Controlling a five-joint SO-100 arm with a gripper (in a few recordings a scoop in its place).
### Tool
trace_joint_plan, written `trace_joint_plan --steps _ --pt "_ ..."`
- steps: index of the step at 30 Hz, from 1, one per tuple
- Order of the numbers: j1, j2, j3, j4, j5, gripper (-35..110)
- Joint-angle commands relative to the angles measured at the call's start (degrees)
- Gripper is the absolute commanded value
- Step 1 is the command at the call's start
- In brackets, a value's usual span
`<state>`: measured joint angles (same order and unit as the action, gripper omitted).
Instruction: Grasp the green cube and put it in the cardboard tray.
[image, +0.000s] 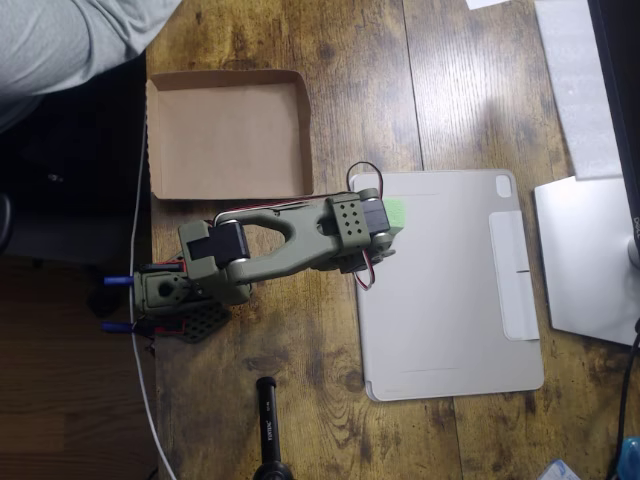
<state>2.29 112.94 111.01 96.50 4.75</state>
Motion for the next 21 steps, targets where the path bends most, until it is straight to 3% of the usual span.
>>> trace_joint_plan --steps 1,21 --pt "-5.3 -5.1 -3.0 2.7 -4.1 0" --pt "-4.8 -3.3 -4.0 0.2 -3.8 0"
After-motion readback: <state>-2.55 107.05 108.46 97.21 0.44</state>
